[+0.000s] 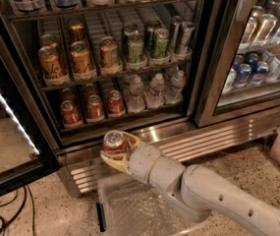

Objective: Pick coke can from bottom shelf of fridge

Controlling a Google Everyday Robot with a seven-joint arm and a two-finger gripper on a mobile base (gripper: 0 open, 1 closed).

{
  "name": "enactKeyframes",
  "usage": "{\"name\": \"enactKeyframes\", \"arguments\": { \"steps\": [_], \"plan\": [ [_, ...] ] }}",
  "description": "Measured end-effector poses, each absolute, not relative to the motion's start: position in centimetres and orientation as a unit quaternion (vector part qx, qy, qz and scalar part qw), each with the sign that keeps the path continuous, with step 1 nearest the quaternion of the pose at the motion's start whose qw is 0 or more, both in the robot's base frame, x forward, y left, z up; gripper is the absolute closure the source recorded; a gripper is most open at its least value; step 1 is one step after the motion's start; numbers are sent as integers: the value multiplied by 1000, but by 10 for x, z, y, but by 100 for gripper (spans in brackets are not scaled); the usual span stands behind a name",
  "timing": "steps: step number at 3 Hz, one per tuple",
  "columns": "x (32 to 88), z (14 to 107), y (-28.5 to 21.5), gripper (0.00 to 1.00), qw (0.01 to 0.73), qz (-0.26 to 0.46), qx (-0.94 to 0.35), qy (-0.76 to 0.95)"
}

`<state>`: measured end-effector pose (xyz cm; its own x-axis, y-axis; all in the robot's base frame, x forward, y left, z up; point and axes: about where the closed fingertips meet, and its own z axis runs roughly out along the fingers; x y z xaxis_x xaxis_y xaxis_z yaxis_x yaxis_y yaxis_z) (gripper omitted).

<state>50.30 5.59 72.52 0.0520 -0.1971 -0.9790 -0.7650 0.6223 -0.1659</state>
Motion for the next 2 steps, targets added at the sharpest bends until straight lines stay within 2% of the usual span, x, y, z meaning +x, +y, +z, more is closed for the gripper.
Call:
{"name": "enactKeyframes", "arguments": {
  "steps": [2],
  "plan": [
    [477,753,21,100,650,184,-366,640]
  ]
}}
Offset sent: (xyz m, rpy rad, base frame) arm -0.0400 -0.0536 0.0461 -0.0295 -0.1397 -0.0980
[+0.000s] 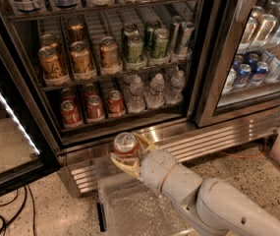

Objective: Pick coke can from bottom shelf of fridge

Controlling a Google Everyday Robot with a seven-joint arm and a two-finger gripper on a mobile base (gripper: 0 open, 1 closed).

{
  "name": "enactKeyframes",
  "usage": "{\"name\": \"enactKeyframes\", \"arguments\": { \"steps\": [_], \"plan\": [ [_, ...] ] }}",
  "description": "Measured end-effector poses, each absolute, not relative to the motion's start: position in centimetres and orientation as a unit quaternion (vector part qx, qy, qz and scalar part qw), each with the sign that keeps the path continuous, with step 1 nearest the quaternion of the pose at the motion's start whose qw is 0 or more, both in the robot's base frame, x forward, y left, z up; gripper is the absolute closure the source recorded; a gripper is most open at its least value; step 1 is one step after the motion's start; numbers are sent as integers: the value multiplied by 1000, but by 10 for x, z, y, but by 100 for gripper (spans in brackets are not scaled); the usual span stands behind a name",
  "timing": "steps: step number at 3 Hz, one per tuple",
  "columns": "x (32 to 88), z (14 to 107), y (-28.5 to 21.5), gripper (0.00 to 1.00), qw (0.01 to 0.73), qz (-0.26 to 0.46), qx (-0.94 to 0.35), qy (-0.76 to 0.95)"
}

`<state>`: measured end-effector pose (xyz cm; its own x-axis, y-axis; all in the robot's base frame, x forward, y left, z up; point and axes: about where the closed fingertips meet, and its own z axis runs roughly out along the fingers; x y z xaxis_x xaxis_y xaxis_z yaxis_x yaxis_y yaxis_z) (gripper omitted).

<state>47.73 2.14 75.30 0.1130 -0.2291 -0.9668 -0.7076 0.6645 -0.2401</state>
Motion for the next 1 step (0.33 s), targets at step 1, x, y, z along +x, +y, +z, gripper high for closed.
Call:
{"name": "enactKeyframes", "arguments": {
  "steps": [1],
  "plan": [
    [477,754,18,100,651,182,-364,641]
  ]
}}
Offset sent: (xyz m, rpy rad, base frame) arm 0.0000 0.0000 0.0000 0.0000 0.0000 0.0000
